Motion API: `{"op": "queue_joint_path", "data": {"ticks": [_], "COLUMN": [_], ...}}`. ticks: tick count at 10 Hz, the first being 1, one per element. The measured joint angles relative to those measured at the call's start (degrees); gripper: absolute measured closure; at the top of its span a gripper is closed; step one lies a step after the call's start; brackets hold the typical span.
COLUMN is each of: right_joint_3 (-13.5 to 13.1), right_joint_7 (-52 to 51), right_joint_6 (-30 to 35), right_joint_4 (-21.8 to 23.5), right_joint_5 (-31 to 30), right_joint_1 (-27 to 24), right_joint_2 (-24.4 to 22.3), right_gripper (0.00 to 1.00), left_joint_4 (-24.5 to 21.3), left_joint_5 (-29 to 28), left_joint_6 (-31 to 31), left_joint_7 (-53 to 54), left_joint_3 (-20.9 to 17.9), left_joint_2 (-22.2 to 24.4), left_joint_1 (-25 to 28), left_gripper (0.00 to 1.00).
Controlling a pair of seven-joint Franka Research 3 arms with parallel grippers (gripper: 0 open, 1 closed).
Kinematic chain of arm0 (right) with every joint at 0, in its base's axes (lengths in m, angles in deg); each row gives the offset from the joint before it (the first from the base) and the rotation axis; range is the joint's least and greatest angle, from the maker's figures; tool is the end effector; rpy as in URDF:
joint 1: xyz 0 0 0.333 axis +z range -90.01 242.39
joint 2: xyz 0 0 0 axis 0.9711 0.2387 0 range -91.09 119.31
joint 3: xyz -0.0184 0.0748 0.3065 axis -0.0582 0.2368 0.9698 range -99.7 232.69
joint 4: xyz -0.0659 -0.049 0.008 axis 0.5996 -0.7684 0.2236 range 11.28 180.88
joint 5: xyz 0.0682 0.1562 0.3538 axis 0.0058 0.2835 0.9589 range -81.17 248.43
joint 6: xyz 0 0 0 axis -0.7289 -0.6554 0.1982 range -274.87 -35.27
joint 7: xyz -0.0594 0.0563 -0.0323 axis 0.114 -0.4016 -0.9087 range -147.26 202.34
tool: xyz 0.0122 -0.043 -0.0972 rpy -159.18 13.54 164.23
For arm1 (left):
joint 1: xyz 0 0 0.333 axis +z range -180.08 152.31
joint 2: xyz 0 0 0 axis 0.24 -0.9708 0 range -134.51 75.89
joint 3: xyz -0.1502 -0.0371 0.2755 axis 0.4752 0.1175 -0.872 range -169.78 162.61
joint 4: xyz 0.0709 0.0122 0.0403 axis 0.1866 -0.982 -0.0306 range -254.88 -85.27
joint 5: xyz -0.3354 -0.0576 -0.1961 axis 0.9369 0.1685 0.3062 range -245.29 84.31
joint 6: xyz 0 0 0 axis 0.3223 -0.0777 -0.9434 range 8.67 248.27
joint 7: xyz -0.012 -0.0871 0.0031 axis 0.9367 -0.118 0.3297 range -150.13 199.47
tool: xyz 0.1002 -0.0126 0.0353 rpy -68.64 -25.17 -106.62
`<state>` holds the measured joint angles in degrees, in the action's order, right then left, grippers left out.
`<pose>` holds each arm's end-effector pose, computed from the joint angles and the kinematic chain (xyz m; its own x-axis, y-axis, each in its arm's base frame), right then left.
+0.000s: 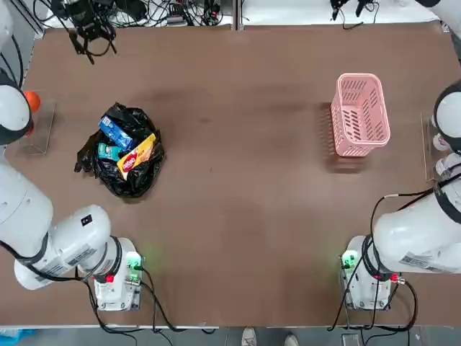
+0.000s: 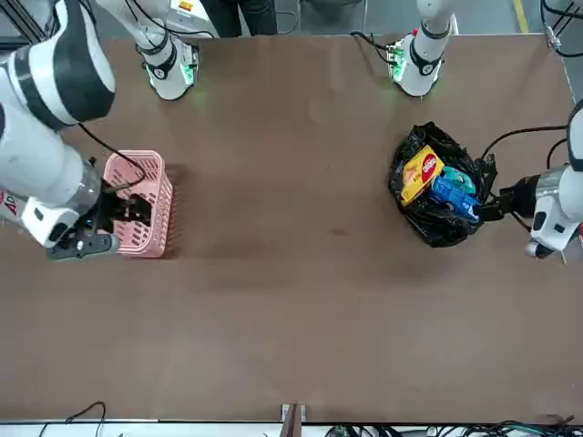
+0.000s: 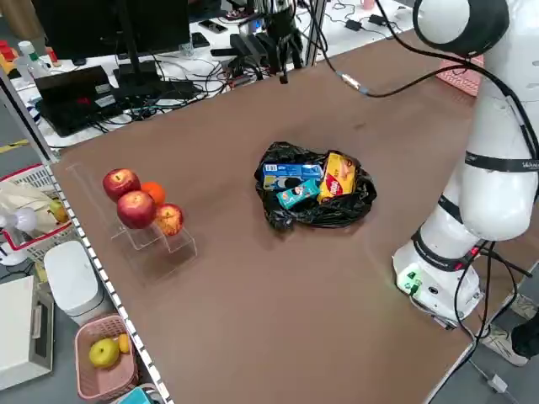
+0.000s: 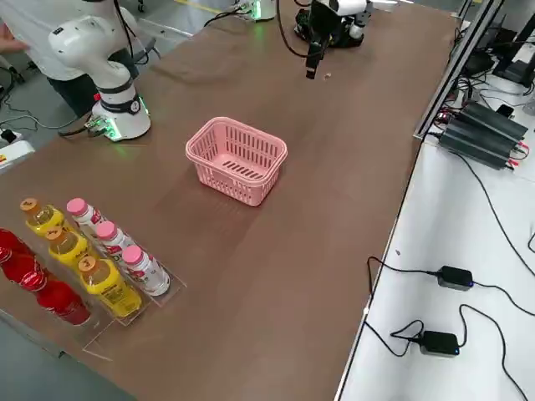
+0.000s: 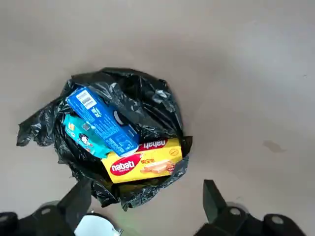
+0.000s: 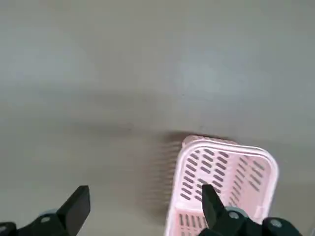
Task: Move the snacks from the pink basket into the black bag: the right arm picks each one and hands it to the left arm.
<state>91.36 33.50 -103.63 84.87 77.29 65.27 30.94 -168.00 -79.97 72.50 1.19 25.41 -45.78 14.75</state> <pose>0.6297 0.1067 0.5479 0.9904 0.1337 -0.0364 0.1335 -0.9910 -0.0080 0.6087 0.0262 0.4787 0.8814 0.3715 -0.2918 0.3973 -0.9171 0.0326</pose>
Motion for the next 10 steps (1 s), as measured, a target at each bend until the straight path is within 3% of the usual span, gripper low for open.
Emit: {"op": "queue_joint_path", "data": {"ticks": [3, 4, 5, 6, 7, 10], "right_joint_3": [-3.28, -5.17, -9.16, -13.24, -15.33, -16.24], "right_joint_7": [-1.79, -2.03, -2.46, -3.26, -3.87, -4.23], "right_joint_6": [0.02, 0.02, 0.02, 0.21, 1.02, 6.22], "right_joint_4": [4.70, 5.86, 6.84, 7.66, 8.34, 8.71], "right_joint_5": [0.00, -0.01, 0.00, 0.01, 0.02, 0.12], "right_joint_1": [0.19, 1.34, 4.13, 6.97, 8.16, 8.31], "right_joint_2": [-4.69, -6.08, -7.46, -8.81, -10.15, -14.25], "right_gripper": [0.00, 0.00, 0.00, 0.00, 0.00, 0.00], "left_joint_4": [1.66, 2.27, 2.70, 3.30, 4.03, 6.35], "left_joint_5": [-0.59, -0.59, -0.58, -0.56, -0.56, -0.55], "left_joint_6": [-0.20, -0.28, -0.43, -1.33, -2.97, -6.10], "left_joint_7": [0.00, 0.25, 0.38, 0.69, 1.56, 11.92], "left_joint_3": [1.23, 1.44, 0.29, -3.14, -7.23, -12.08], "left_joint_2": [4.97, 7.08, 8.88, 10.06, 10.73, 13.14], "left_joint_1": [-0.20, -0.78, -2.68, -6.48, -10.93, -15.96], "left_gripper": [0.00, 0.00, 0.00, 0.00, 0.00, 0.00]}}
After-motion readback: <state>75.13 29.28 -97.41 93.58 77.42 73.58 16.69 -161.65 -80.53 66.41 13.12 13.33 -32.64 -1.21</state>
